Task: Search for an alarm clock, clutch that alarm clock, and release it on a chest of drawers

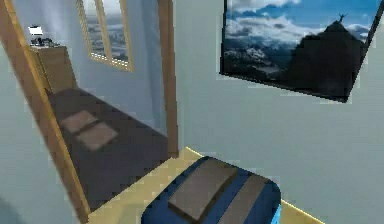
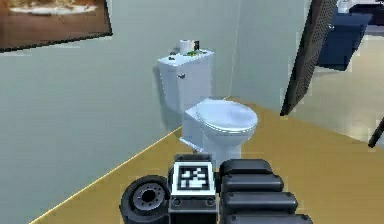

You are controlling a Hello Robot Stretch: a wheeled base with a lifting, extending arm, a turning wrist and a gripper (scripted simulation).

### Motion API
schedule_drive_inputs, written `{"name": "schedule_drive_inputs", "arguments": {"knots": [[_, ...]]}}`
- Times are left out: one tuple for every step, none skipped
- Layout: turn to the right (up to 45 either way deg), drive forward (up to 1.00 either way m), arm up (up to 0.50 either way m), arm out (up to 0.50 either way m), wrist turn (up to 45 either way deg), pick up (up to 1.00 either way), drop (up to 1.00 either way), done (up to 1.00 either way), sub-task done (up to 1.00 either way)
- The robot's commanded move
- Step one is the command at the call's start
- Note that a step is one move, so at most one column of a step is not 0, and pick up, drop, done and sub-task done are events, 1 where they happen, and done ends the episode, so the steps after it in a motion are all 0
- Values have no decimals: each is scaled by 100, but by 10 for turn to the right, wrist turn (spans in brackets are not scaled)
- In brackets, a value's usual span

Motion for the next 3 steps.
{"name": "schedule_drive_inputs", "arguments": {"knots": [[0, 100, 0, 0, 0, 0, 0, 0, 0], [-300, 0, 0, 0, 0, 0, 0, 0, 0], [-30, 0, 0, 0, 0, 0, 0, 0, 0]]}}
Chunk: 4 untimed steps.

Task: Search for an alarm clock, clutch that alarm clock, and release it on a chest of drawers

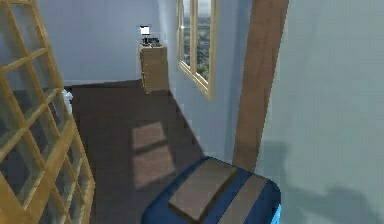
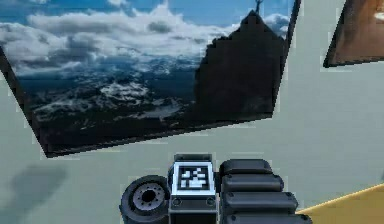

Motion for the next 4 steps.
{"name": "schedule_drive_inputs", "arguments": {"knots": [[0, 5, 0, 0, 0, 0, 0, 0, 0], [-90, 0, 0, 0, 0, 0, 0, 0, 0], [0, 100, 0, 0, 0, 0, 0, 0, 0], [-60, 0, 0, 0, 0, 0, 0, 0, 0]]}}
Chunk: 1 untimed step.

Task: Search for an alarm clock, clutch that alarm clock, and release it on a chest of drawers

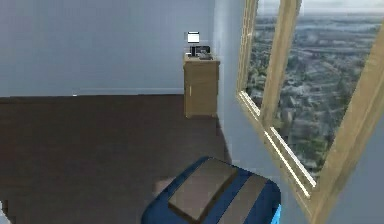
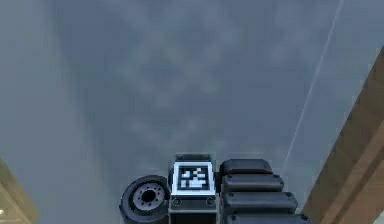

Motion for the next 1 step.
{"name": "schedule_drive_inputs", "arguments": {"knots": [[0, 50, 0, 0, 0, 0, 0, 0, 0]]}}
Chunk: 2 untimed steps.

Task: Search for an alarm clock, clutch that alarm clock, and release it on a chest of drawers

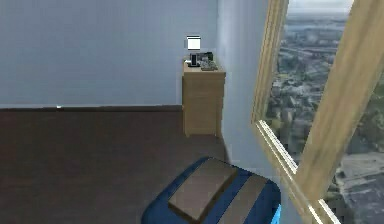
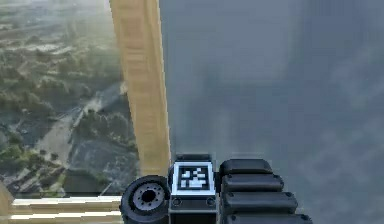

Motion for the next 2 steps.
{"name": "schedule_drive_inputs", "arguments": {"knots": [[-120, 0, 0, 0, 0, 0, 0, 0, 0], [0, 100, 0, 0, 0, 0, 0, 0, 0]]}}
